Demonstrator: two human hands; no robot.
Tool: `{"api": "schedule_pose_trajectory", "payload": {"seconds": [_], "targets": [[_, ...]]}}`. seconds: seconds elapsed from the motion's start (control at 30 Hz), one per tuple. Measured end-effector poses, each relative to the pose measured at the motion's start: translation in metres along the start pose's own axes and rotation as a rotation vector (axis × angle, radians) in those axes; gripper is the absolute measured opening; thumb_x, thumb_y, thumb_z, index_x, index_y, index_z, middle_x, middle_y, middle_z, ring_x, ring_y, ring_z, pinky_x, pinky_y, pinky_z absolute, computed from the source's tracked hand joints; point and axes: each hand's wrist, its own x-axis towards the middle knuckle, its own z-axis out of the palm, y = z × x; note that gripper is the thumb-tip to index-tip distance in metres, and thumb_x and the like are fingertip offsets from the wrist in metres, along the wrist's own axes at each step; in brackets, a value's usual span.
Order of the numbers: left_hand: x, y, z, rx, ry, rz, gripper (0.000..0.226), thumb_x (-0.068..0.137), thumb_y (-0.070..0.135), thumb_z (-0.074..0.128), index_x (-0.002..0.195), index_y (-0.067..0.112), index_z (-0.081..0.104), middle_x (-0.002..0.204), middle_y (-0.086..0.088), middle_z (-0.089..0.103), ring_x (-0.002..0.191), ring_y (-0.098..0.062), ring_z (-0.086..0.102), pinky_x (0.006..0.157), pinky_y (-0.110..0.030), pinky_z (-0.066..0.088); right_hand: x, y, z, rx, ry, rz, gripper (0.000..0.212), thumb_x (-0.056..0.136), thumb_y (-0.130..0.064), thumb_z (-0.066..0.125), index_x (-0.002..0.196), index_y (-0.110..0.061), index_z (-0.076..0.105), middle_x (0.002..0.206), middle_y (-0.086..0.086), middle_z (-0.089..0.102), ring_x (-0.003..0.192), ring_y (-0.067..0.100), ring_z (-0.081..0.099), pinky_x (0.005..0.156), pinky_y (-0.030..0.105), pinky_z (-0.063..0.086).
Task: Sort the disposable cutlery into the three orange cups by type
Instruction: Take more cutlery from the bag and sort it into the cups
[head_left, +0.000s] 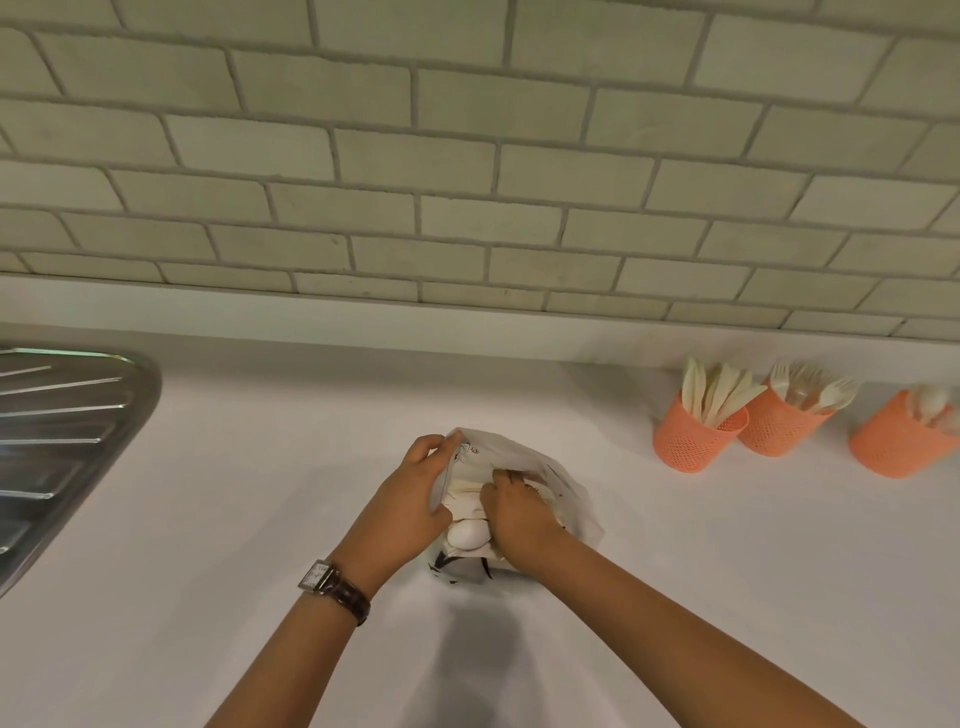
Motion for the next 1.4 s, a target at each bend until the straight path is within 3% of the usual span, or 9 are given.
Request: {"api": "schedule_pose_trajectory", "payload": {"seconds": [0.27,0.4,0.57,0.7,0.83,0.97,1.07,1.2,1.4], "targets": [[-0.001,-0.016,-0.021,0.092,-0.024,0.041,0.075,0.083,0.004,0.056,0.142,0.039,0.027,0.133,0.015,0.033,0.092,-0.011,0.055,0.077,-0.018,0.046,-0.019,0.025,-0.007,0.441,0.072,0.064,0.018,0.073,-0.041,0.056,0.078,-0.026,0.066,0.086,-0.006,0.07,0.08,0.013,0.067,0.084,0.036,0.055],[-0.006,-0.021,-0.031,0.157,-0.082,0.075,0.076,0.082,-0.002,0.051,0.142,0.038,0.028,0.137,0.018,0.03,0.093,-0.006,0.053,0.073,-0.007,0.039,-0.027,0.034,-0.018,0.458,0.189,-0.024,0.027,0.076,-0.054,0.052,0.096,-0.045,0.067,0.094,-0.027,0.07,0.088,-0.007,0.064,0.079,0.019,0.049],[-0.018,-0.024,-0.027,0.172,-0.154,0.137,0.08,0.081,-0.001,0.051,0.142,0.041,0.023,0.136,0.024,0.025,0.085,0.001,0.053,0.069,-0.011,0.043,-0.022,0.042,-0.021,0.65,-0.026,-0.029,0.026,0.093,-0.023,0.048,0.117,-0.029,0.054,0.109,-0.01,0.062,0.107,0.01,0.057,0.092,0.02,0.041],[-0.011,-0.032,-0.022,-0.008,-0.124,0.046,0.075,0.08,0.003,0.057,0.141,0.038,0.029,0.136,0.02,0.029,0.09,-0.001,0.054,0.071,-0.009,0.045,-0.035,0.023,-0.041,0.885,-0.01,-0.134,0.025,0.091,-0.011,0.056,0.082,-0.034,0.05,0.073,-0.017,0.052,0.068,-0.011,0.052,0.067,0.011,0.038],[-0.003,-0.027,-0.018,-0.087,-0.082,-0.018,0.065,0.08,0.01,0.064,0.132,0.04,0.039,0.128,0.019,0.035,0.085,-0.008,0.052,0.071,-0.006,0.041,-0.055,0.007,-0.073,1.237,0.134,-0.185,0.008,0.086,-0.012,0.06,0.078,-0.014,0.06,0.068,-0.007,0.064,0.072,0.005,0.062,0.075,0.022,0.05],[-0.001,0.001,-0.01,-0.085,0.346,-0.004,0.03,0.082,0.022,0.067,0.11,0.034,0.063,0.125,0.011,0.046,0.109,-0.012,0.044,0.091,-0.02,0.034,-0.084,0.017,-0.11,1.668,0.332,-0.158,0.007,0.079,-0.012,0.056,0.074,-0.014,0.059,0.062,0.005,0.057,0.062,0.021,0.059,0.07,0.036,0.05],[-0.013,0.062,0.004,-0.57,0.524,-0.128,0.024,0.095,0.021,0.046,0.097,0.034,0.066,0.119,0.01,0.056,0.114,-0.008,0.05,0.094,-0.017,0.038,-0.111,0.031,-0.122,1.853,0.477,-0.127,0.001,0.078,-0.01,0.056,0.079,-0.011,0.056,0.06,0.004,0.054,0.056,0.021,0.056,0.063,0.034,0.05],[-0.023,0.146,0.056,-1.454,0.213,-0.398,0.041,0.098,0.035,0.029,0.111,0.019,0.065,0.12,-0.002,0.065,0.118,-0.017,0.054,0.108,-0.037,0.035,-0.153,0.055,-0.13,1.826,0.604,-0.077,0.002,0.078,-0.013,0.058,0.079,-0.011,0.057,0.06,0.005,0.056,0.06,0.024,0.057,0.066,0.035,0.05],[-0.034,0.255,0.134,-2.137,-0.107,-0.642,0.053,0.092,0.024,0.036,0.061,0.002,0.073,0.072,-0.011,0.07,0.065,-0.027,0.072,0.062,-0.038,0.06,-0.225,0.097,-0.1,1.739,0.694,0.169,0.009,0.07,0.001,0.063,0.065,-0.006,0.064,0.059,0.01,0.064,0.059,0.019,0.063,0.059,0.024,0.053]]}}
